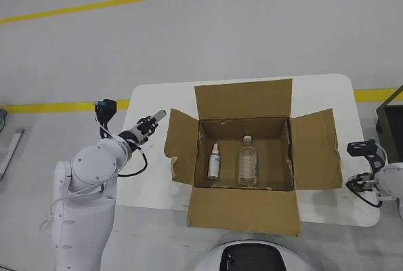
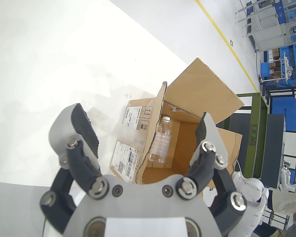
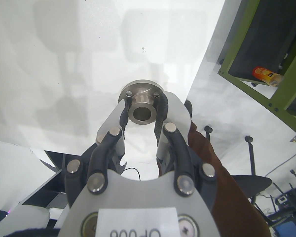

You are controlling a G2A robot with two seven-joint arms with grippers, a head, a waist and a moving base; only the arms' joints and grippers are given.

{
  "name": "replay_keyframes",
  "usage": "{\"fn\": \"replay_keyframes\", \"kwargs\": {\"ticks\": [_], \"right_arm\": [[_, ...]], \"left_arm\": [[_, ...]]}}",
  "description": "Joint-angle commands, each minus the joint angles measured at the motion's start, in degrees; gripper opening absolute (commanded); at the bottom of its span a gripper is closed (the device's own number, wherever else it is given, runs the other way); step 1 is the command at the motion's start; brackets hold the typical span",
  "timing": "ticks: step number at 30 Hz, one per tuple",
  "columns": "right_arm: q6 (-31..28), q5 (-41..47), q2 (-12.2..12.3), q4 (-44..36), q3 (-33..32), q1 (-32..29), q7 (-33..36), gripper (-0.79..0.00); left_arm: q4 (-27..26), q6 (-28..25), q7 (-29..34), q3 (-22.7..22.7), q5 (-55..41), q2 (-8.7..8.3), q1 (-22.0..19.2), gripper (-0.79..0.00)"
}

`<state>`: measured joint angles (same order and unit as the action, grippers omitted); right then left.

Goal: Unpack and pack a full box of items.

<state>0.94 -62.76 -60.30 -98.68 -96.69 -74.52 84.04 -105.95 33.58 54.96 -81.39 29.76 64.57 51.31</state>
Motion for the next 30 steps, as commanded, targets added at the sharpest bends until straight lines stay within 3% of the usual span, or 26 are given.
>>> {"fn": "replay_keyframes", "kwargs": {"ticks": [1,8,9,12,18,23,30], "right_arm": [[0.0,0.1,0.0,0.1,0.1,0.0,-0.1,-0.514],[0.1,0.7,0.1,1.3,0.8,0.1,-1.3,-0.579],[0.2,0.7,0.2,1.3,0.9,0.1,-1.4,-0.603],[0.3,1.2,0.2,1.4,1.0,0.2,-1.6,-0.776],[1.7,4.1,0.3,-0.4,-0.8,0.2,-2.5,-0.785],[6.2,15.5,0.3,-6.8,-8.8,0.1,-6.1,-0.785],[9.4,39.3,-0.2,-17.2,-20.5,-0.8,-13.0,-0.785]], "left_arm": [[0.0,0.0,0.0,0.0,0.0,0.00,0.0,0.000],[0.0,0.0,0.0,0.0,0.0,0.00,0.0,0.000],[0.0,0.0,0.0,0.0,0.0,0.00,0.0,0.000],[0.0,0.0,0.0,0.0,0.0,0.00,0.0,0.000],[0.0,0.0,0.0,0.0,0.0,0.00,0.0,0.000],[0.0,0.0,0.0,0.0,0.0,0.00,0.0,0.000],[0.0,0.0,0.0,0.0,0.0,0.00,0.0,0.000]]}}
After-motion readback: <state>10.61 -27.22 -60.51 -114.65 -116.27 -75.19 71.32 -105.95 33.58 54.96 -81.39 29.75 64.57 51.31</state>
